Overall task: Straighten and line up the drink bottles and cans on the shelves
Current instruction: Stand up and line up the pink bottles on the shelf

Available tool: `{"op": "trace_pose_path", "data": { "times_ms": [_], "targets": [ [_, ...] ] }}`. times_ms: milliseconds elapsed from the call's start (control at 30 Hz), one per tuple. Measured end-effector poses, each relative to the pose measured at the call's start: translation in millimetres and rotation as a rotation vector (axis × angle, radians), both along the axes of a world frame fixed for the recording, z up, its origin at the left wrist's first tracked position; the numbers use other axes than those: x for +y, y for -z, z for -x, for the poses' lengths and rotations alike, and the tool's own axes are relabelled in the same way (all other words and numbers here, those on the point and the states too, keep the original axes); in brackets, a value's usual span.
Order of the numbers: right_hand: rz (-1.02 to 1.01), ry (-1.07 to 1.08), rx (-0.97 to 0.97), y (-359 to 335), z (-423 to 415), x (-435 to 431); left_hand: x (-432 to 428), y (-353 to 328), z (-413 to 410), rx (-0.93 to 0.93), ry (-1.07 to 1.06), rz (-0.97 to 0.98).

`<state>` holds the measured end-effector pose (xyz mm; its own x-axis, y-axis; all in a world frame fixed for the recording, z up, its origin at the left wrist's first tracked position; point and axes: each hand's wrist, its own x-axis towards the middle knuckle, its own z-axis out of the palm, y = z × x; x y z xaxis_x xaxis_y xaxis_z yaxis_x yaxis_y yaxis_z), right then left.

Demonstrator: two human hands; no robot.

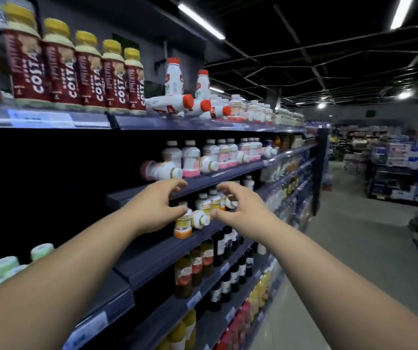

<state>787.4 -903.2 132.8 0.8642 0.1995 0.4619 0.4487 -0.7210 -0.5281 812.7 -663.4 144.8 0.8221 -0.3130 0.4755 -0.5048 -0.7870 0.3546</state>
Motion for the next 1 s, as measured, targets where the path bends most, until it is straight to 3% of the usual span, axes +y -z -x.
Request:
{"op": "trace_pose_path", "data": {
  "times_ms": [200,400,800,1000],
  "targets": [
    [-0.024,-0.202,0.013,0.6,-95.0,1.0,1.0,2.1,-47.2,0.008,-0.19,0.07],
    [-0.064,-0.355,-0.023,5.7,-168.6,39.2,22.0,2.4,-88.9,-0.048,-0.296,0.007],
    [-0.055,-0.316,-0.147,14.3,-292.8,96.5,41.4,0.8,-187.9,-0.076,-0.377,0.006],
    [-0.289,-0.432,-0.245,12.8,-318.2,117.9,49.5,3.7,-204.8,-0.127,-0.47,0.033]
  ]
}}
